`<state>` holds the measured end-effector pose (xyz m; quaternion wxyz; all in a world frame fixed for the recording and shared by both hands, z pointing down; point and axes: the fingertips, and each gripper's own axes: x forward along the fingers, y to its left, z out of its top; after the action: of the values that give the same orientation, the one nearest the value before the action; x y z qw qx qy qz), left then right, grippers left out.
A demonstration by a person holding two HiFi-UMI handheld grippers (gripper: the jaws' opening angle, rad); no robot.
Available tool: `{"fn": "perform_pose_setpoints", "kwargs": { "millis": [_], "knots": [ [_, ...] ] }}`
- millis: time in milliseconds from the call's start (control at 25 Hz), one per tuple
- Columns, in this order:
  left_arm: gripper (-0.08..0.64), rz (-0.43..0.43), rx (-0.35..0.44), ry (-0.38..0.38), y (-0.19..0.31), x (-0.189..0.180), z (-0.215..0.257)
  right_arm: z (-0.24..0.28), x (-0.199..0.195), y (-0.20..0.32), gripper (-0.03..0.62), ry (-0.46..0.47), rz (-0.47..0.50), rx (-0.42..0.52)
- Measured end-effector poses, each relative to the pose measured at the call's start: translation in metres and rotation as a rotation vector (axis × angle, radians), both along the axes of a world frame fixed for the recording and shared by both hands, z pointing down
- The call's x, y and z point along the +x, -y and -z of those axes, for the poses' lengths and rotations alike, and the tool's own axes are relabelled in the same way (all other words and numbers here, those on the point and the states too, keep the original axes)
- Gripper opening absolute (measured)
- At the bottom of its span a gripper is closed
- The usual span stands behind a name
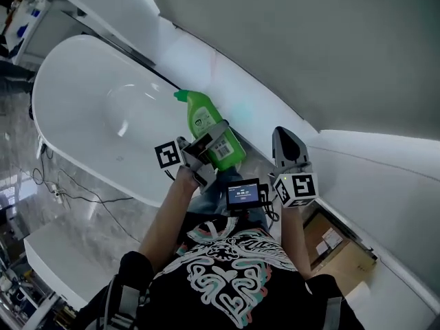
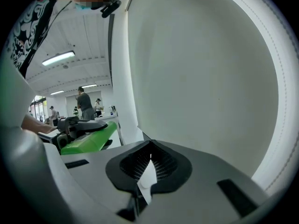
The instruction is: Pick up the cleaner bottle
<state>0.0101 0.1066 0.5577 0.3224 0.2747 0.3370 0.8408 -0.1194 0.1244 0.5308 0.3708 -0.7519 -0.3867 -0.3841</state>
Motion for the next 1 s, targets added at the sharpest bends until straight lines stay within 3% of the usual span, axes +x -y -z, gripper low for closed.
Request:
{"fn": "perform_pose_setpoints", "kwargs": {
  "millis": [160,520,1000],
  "knots": [
    [0.195,-0.014,0.013,-0.009,-0.007,0.002,0.007,0.007,0.001,-0.010,0.026,-0.020,-0.007,-0.011],
    [0.195,0.040,0.026,-0.041,-0.022,0.011,0.022,0.013,0.001,-0.031,0.026,-0.060,0.004,-0.026],
    [0.195,0.047,-0.003,-0.053,-0.034,0.016,0.043,0.037,0.005,-0.027,0.026,-0.064,0.018,-0.047]
  ]
}}
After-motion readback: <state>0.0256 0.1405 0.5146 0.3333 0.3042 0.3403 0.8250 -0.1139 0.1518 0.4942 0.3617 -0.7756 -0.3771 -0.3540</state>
